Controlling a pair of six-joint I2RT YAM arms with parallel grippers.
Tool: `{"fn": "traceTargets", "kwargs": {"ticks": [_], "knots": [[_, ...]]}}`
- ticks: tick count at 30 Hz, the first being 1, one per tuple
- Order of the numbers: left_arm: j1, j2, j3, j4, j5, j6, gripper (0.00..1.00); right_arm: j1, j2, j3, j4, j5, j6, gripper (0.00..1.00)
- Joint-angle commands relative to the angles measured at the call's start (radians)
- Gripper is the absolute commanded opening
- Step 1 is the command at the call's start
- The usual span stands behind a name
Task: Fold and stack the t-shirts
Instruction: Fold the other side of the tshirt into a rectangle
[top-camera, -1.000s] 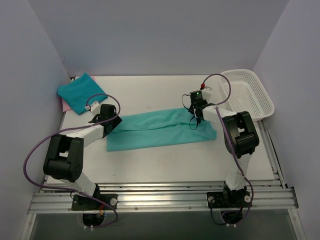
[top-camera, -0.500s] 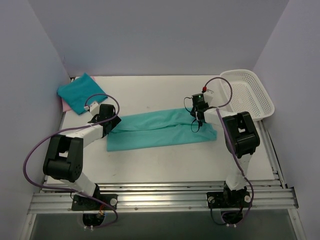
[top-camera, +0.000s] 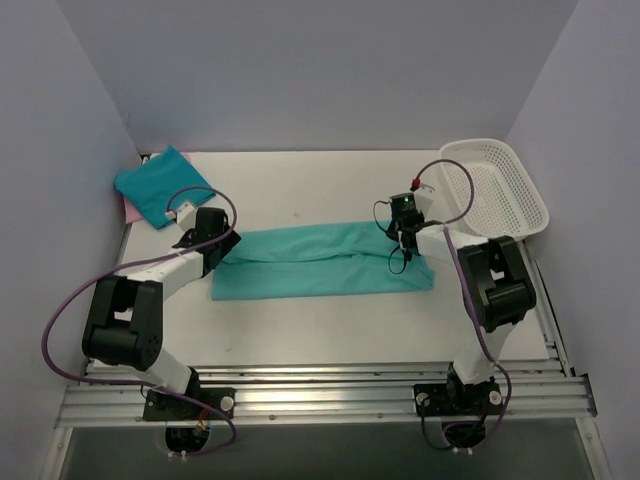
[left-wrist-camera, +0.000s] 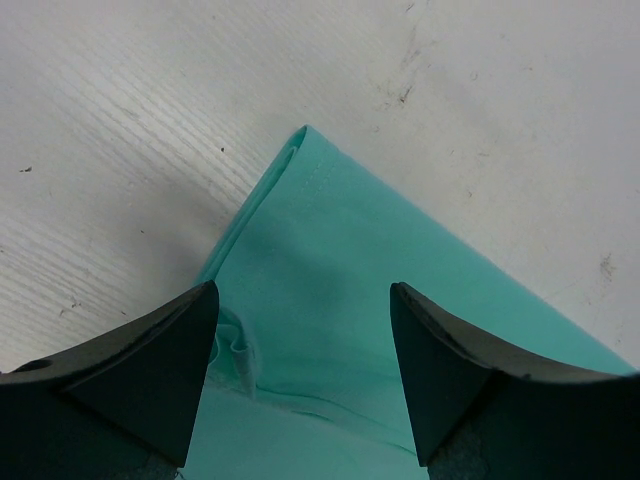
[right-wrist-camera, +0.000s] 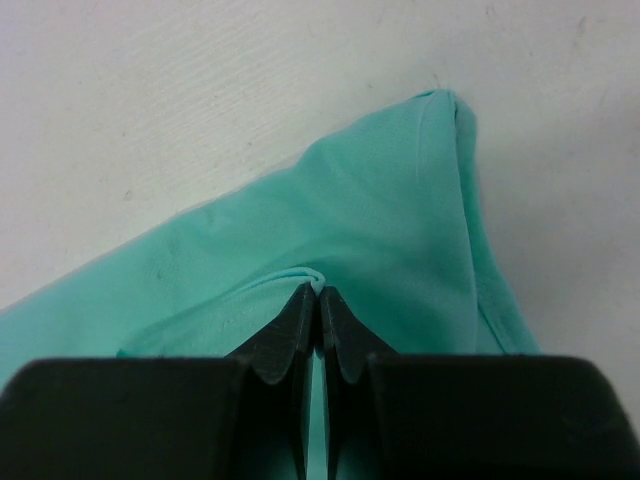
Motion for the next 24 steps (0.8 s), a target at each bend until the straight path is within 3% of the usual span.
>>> {"fn": "traceTargets", "kwargs": {"ticks": [1,24], "knots": [[0.006,-0.033,-0.010,0.039,0.020,0.002,0.78,0.022,-0.139,-0.037,-0.054,0.057,0.010,0.00],[0.005,-0.105,-0.053,0.047,0.036,-0.006,0.78,0.189,-0.419,-0.285,-0.184,0.165,0.085,0.00]]}}
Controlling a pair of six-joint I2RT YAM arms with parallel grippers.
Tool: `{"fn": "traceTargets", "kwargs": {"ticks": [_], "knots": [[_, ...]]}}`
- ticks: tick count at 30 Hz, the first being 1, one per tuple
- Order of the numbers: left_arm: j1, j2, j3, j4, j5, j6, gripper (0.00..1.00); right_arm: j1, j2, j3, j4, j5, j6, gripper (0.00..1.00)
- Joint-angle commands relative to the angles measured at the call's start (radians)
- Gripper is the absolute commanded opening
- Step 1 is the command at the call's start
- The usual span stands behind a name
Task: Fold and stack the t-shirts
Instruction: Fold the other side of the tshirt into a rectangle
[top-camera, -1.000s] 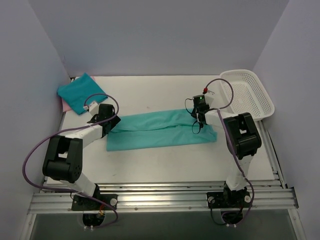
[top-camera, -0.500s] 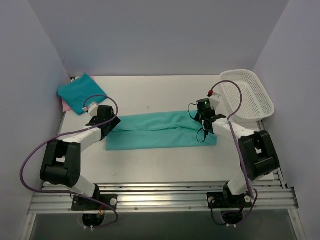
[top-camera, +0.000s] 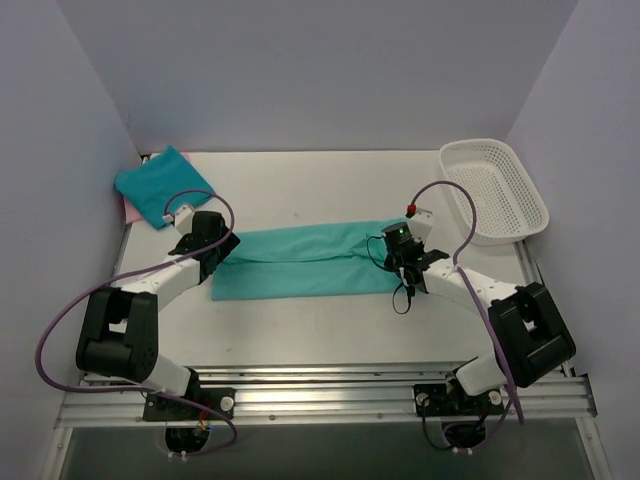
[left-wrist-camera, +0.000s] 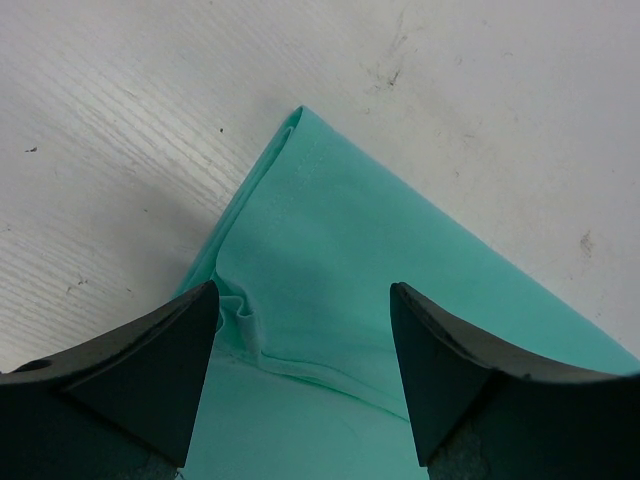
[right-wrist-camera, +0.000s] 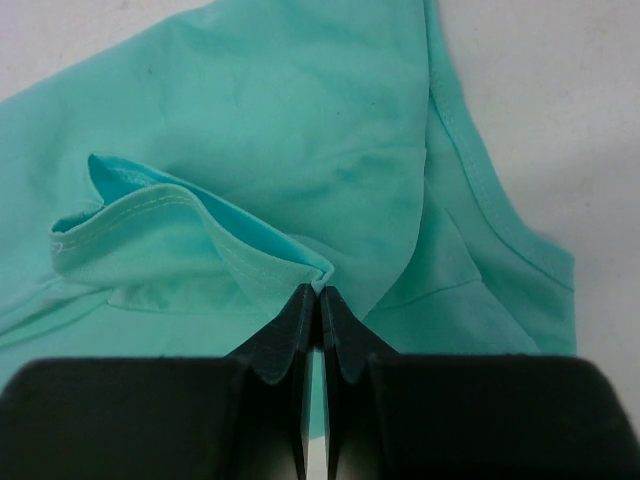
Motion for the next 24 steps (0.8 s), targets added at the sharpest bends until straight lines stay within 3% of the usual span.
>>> {"fn": "traceTargets", "kwargs": {"ticks": [1,12,19,21,24], "knots": [[0.005,-0.030,-0.001,0.036,0.011,-0.004,0.78,0.034,-0.058,-0.022,-0.052,0.068,0.043,0.00],[0.005,-0.019,0.003,0.039,0.004,-0.006,0.78,0.126,-0.123,-0.060,-0.197,0.200,0.163,0.00],[0.005,0.001,0.014,0.039,0.009,-0.004,0.78,0.134,-0.131,-0.056,-0.322,0.196,0.322,0.00],[0.003,0.005,0.012,0.039,0.006,-0.006,0.78,0.134,-0.112,-0.054,-0.346,0.191,0.344,0.09],[0.005,0.015,0.014,0.039,0.008,-0.006,0.78,0.145,-0.104,-0.074,-0.352,0.168,0.359,0.40]]}}
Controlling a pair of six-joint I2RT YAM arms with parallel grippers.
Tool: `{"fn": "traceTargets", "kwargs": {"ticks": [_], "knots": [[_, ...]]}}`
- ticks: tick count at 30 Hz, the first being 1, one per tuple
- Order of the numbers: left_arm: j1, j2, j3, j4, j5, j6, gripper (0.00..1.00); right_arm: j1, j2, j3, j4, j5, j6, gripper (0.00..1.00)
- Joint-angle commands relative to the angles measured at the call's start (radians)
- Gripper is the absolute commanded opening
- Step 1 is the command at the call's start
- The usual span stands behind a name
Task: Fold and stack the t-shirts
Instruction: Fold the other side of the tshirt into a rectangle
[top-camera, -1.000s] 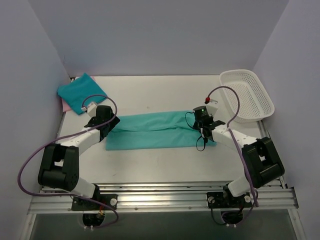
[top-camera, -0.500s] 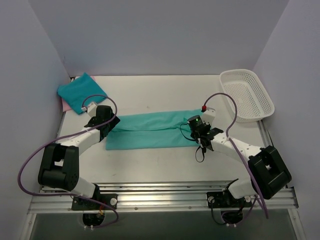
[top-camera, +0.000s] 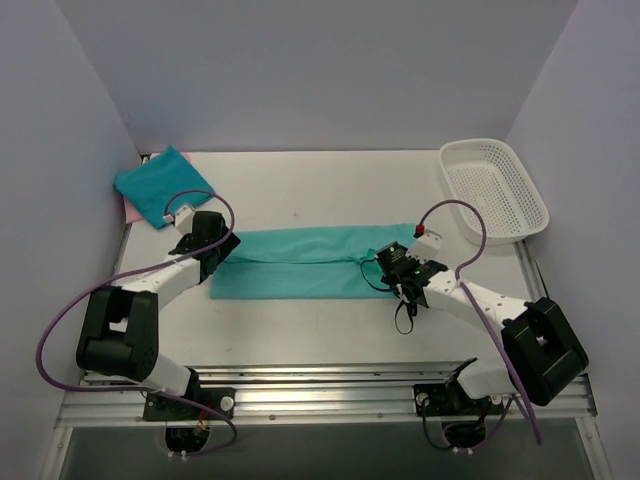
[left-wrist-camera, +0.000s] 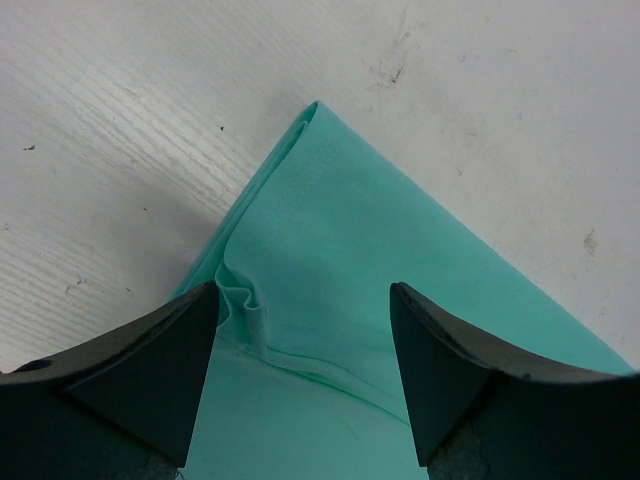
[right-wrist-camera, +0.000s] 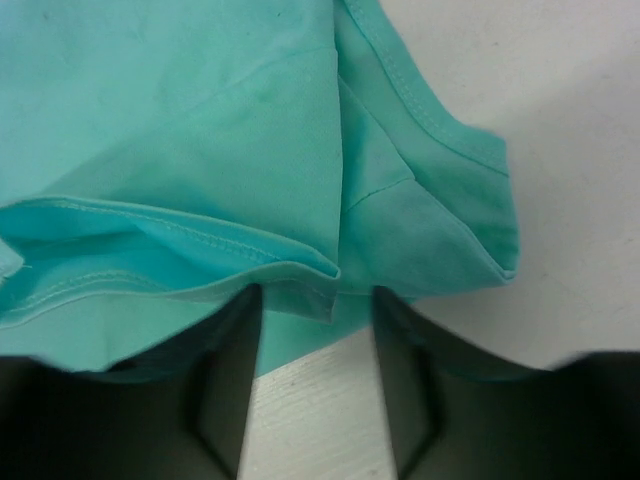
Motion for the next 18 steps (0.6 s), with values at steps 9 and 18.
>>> {"fn": "traceTargets", "kwargs": {"ticks": [9,18], "knots": [[0.005,0.045,0.022,0.087,0.014,-0.007,0.78,0.082,-0.094,-0.037,-0.080,0.042,0.090,0.87],[0.005,0.042,0.017,0.085,0.009,-0.005,0.78,0.077,-0.024,0.217,-0.051,0.125,-0.055,0.83]]}}
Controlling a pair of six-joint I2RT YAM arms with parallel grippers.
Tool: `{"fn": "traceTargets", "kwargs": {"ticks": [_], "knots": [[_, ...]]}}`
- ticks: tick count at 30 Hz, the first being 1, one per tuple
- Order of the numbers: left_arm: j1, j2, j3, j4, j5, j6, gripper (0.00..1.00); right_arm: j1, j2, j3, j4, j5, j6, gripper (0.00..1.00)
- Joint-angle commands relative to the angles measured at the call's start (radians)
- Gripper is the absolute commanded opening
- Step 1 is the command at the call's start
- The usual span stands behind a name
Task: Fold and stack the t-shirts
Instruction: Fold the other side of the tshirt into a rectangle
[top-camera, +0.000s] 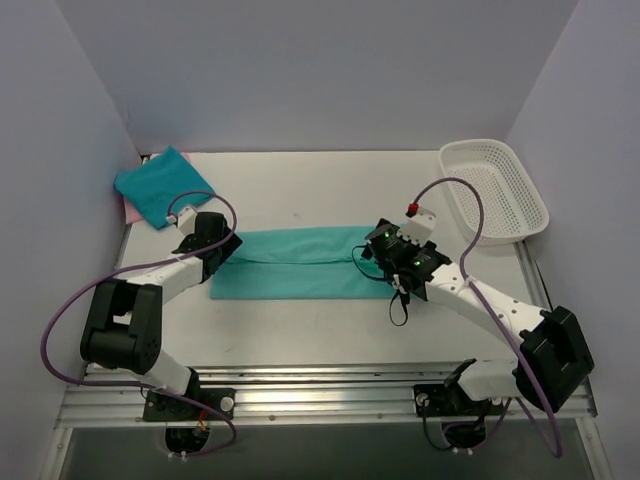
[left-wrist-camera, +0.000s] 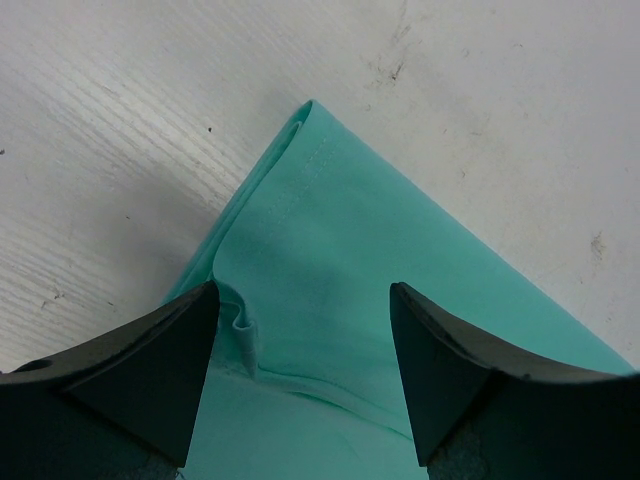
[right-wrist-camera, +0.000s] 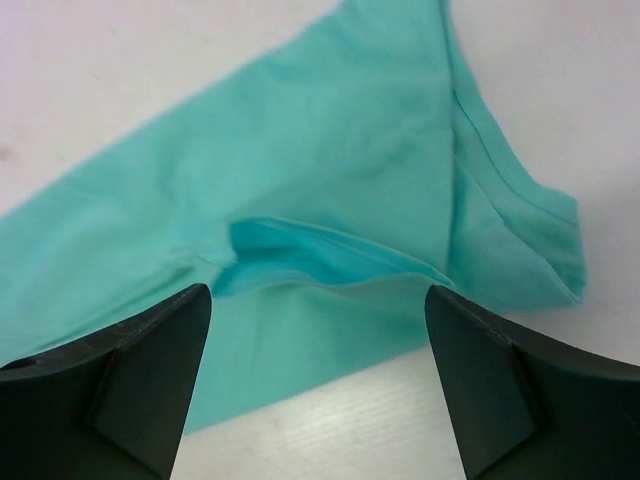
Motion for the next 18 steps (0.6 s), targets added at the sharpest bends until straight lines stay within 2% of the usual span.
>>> {"fn": "traceTargets", "kwargs": {"ticks": [1,4,5,6,11,14,18], "knots": [[0.005,-0.008,0.019,0.043,0.000,-0.004,0.78,-0.015,0.041,0.109,0.028,0.086,-0.082,0.81],[0.005,-0.007,0.019,0.042,0.005,-0.004,0.78,-0.061,0.122,0.132,0.129,0.014,-0.167,0.42],[0.005,-0.008,0.017,0.045,0.008,-0.004,0.78,-0.099,0.151,0.150,0.148,-0.006,-0.175,0.15],[0.005,-0.007,0.014,0.049,0.009,-0.003,0.78,-0.114,0.217,0.165,0.166,-0.018,-0.179,0.02],[0.005,0.002,0.019,0.055,0.021,-0.003,0.78,-0.157,0.458,0.277,0.206,-0.041,-0.210,0.00],[0.006,0.008,0.019,0.057,0.023,-0.003,0.77,-0.157,0.550,0.313,0.224,-0.067,-0.204,0.00],[0.006,0.005,0.020,0.051,0.015,0.001,0.78,-0.151,0.584,0.302,0.260,-0.104,-0.198,0.00]]}}
